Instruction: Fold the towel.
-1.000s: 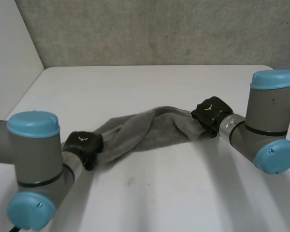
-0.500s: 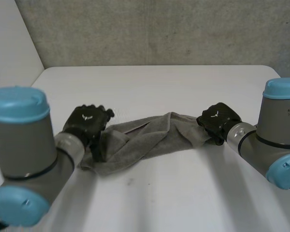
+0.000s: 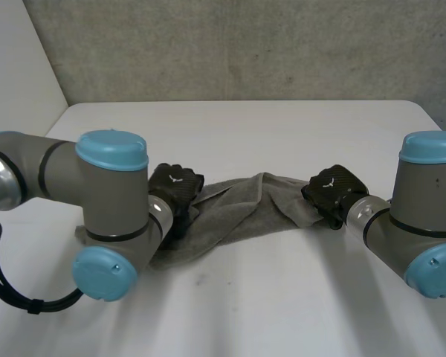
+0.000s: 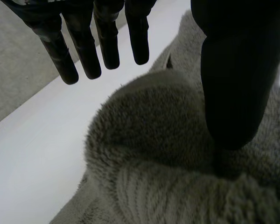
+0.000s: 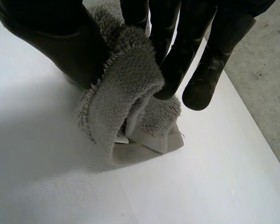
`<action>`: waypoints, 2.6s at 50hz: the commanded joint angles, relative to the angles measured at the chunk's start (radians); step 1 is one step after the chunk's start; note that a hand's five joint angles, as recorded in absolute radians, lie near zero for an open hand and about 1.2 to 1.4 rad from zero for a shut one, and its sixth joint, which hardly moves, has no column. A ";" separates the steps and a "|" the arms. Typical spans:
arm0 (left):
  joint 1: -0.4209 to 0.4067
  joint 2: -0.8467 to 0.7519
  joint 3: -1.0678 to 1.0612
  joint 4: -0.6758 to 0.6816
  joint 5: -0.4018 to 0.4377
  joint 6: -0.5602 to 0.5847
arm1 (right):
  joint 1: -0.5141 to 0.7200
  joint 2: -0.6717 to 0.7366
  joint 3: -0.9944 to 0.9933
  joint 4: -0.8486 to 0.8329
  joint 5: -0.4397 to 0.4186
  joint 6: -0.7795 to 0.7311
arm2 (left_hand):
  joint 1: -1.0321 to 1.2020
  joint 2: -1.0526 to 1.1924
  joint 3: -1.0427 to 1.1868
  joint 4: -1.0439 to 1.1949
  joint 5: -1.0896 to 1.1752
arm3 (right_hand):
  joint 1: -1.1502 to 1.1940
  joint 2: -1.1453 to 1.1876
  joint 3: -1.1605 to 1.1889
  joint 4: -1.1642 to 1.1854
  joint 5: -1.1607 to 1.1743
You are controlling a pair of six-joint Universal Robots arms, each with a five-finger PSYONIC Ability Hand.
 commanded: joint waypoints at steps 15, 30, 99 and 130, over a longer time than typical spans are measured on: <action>0.045 0.144 -0.005 0.005 -0.145 0.074 | -0.057 -0.168 -0.037 -0.014 0.008 0.020 | 0.974 0.973 0.972 0.973 0.972 | 0.070 0.076 0.065 0.054 0.063; 0.188 0.520 -0.126 0.063 -0.142 0.020 | -0.127 -0.370 -0.111 0.084 0.006 0.019 | 0.974 0.973 0.972 0.973 0.972 | 0.070 0.076 0.065 0.054 0.063; 0.393 0.236 -0.405 0.261 0.306 -0.256 | -0.121 -0.025 -0.102 0.250 -0.009 -0.190 | 0.974 0.973 0.972 0.973 0.972 | 0.070 0.076 0.065 0.054 0.063; 0.451 0.558 -0.691 0.249 0.311 -0.233 | -0.279 -0.250 0.208 0.368 -0.167 -0.307 | 0.974 0.973 0.972 0.973 0.972 | 0.070 0.076 0.065 0.054 0.063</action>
